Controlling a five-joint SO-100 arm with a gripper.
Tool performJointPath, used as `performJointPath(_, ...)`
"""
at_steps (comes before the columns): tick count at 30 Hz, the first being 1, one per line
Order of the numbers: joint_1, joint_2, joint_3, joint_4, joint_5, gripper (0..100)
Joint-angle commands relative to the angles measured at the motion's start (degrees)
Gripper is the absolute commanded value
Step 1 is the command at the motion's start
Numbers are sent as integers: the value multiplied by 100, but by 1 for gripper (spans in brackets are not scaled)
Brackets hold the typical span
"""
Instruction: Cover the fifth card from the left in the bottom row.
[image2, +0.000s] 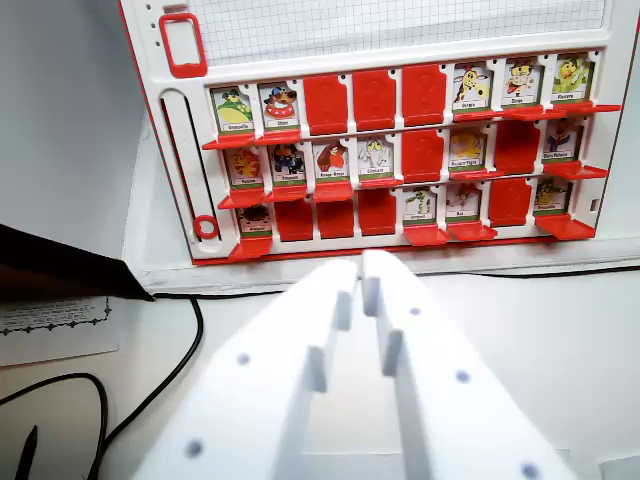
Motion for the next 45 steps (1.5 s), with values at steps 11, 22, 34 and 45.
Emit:
performJointPath(11,149,229,-281,-378,-26,0)
performJointPath(22,255,299,18,-387,-9,0)
performJointPath(34,703,387,1433,-1767,-387,0)
performJointPath(45,1116,229,3278,-3806,-501,0)
